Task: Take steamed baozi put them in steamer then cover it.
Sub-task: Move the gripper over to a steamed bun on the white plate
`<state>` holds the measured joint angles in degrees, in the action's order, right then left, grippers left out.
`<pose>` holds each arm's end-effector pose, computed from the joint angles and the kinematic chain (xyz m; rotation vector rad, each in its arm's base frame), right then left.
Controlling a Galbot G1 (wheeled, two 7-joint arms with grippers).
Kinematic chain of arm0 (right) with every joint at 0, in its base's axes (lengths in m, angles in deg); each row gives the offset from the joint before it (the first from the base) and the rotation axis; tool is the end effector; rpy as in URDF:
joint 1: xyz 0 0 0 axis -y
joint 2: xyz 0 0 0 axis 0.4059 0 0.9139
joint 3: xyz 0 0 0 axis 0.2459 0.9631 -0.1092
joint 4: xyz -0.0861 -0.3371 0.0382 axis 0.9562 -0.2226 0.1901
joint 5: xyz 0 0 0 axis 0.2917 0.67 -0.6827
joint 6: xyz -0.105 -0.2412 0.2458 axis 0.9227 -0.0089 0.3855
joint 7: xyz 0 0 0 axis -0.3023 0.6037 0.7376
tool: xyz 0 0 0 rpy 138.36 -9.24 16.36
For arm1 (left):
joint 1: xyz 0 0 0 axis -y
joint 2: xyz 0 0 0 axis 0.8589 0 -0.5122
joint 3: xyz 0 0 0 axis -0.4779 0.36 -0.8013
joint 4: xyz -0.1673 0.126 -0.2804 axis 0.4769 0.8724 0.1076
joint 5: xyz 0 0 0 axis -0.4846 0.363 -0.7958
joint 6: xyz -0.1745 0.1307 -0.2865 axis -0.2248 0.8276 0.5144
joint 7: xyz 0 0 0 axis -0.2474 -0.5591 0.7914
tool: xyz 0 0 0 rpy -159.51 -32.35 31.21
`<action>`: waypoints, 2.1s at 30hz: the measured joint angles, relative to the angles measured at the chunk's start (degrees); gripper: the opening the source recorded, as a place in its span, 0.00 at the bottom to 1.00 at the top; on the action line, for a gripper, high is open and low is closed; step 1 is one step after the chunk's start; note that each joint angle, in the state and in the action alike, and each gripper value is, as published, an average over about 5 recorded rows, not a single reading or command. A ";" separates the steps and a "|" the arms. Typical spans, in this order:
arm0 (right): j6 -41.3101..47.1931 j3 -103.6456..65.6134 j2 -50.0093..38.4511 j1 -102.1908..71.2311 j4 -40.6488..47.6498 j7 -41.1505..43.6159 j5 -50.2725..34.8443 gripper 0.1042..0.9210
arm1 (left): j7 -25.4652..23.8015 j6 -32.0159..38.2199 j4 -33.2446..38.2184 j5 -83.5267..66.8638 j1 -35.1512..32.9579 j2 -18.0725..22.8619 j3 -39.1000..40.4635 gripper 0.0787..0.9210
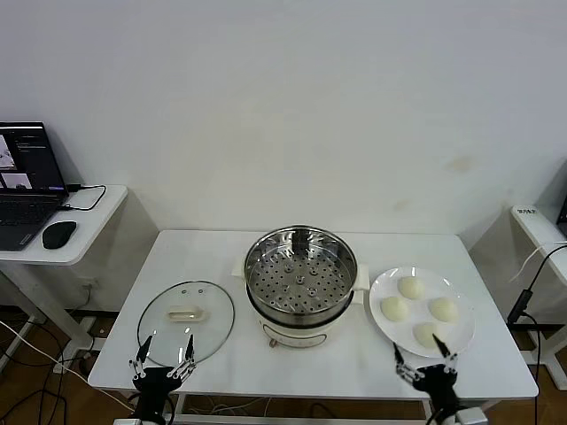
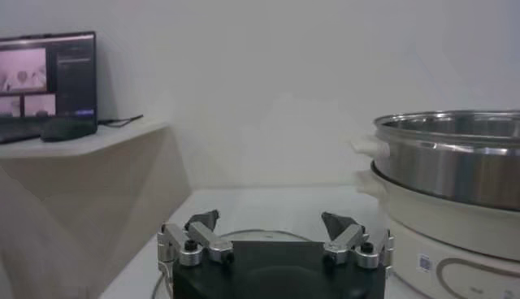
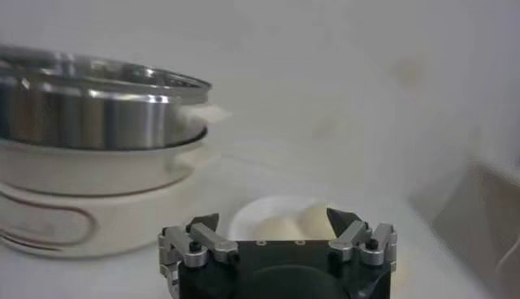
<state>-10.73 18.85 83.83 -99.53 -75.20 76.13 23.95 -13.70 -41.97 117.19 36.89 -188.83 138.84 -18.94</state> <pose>0.1772 -0.1594 -0.3120 0.1096 -2.8476 0.8429 0.1338 0.0531 -0.3379 0.0811 -2.9783 -0.1463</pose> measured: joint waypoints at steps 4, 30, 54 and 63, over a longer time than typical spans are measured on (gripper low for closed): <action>0.24 -0.60 -4.25 2.77 1.82 1.05 4.06 0.88 | -0.52 -0.03 0.00 1.20 -0.16 0.24 -0.43 0.88; 7.82 40.97 -37.25 52.98 26.25 26.39 8.17 0.88 | -2.00 1.43 0.36 8.68 -2.24 2.57 -2.62 0.88; 4.31 82.19 -31.88 87.40 47.77 44.02 1.27 0.88 | -2.25 1.49 -0.16 8.79 -2.34 2.22 -4.64 0.88; 2.04 84.76 -26.03 90.03 55.51 45.68 3.00 0.88 | -2.35 1.55 -0.48 8.79 -2.53 2.41 -5.31 0.88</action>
<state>-8.69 103.60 57.79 -9.51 -19.68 121.82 26.95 -16.04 -40.42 116.71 45.68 -191.36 141.25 -24.26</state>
